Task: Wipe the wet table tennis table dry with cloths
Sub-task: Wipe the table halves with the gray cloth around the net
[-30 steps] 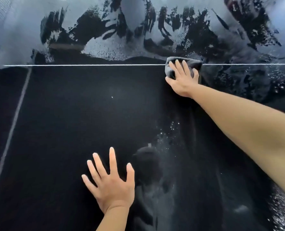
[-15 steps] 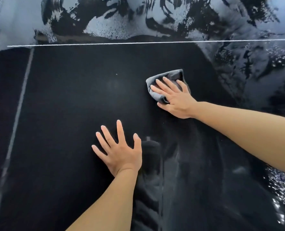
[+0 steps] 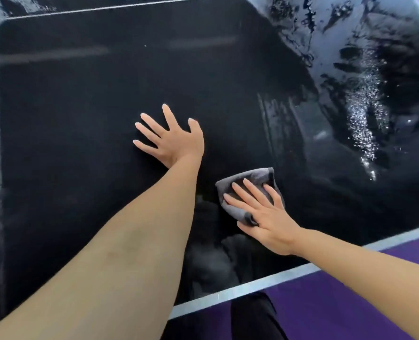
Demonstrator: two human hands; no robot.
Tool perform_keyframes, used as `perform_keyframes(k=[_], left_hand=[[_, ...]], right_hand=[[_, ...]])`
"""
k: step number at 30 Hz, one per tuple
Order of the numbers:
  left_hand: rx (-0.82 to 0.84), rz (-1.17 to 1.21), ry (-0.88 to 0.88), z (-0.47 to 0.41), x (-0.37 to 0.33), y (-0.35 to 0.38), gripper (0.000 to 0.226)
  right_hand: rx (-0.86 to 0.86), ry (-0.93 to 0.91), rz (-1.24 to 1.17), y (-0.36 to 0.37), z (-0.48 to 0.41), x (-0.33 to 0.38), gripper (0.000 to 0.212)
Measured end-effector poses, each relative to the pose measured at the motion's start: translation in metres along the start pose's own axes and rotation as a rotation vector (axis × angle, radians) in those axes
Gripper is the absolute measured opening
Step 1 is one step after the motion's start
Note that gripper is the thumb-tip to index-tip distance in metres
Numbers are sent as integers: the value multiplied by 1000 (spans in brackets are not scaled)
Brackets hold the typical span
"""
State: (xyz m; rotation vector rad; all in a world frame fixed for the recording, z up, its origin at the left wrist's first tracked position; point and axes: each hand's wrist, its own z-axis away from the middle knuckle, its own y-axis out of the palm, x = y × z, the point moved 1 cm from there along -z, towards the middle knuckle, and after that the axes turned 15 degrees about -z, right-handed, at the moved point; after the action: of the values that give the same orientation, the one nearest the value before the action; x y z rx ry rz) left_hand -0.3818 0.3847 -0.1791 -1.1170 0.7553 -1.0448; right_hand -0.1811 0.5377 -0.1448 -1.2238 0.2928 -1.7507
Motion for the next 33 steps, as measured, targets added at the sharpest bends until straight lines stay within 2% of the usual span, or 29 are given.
perform_keyframes(k=[4, 8, 12, 14, 15, 17, 20, 24, 27, 33], left_hand=[[148, 27, 60, -1, 5, -15, 79], [291, 143, 179, -2, 27, -29, 83], [285, 53, 290, 10, 51, -24, 79], [297, 109, 230, 19, 44, -28, 77], [308, 148, 179, 24, 37, -32, 77], [324, 207, 93, 36, 20, -38, 76], [293, 251, 62, 53, -5, -36, 71], [212, 215, 29, 66, -29, -12, 71], [146, 200, -65, 68, -42, -2, 67], [58, 92, -179, 68, -63, 7, 64]], right_hand=[[-16, 97, -189, 51, 62, 16, 52], [-15, 113, -398, 85, 105, 36, 46], [14, 412, -982, 92, 142, 65, 36], [57, 545, -1253, 77, 151, 82, 21], [40, 620, -1413, 67, 152, 84, 20], [-84, 722, -1747, 46, 150, 82, 36], [-297, 668, -2094, 6, 136, 72, 49], [-519, 523, -2219, -51, 110, 41, 51], [-629, 490, -2149, -94, 91, 16, 45], [-657, 532, -1822, -190, 28, -32, 25]])
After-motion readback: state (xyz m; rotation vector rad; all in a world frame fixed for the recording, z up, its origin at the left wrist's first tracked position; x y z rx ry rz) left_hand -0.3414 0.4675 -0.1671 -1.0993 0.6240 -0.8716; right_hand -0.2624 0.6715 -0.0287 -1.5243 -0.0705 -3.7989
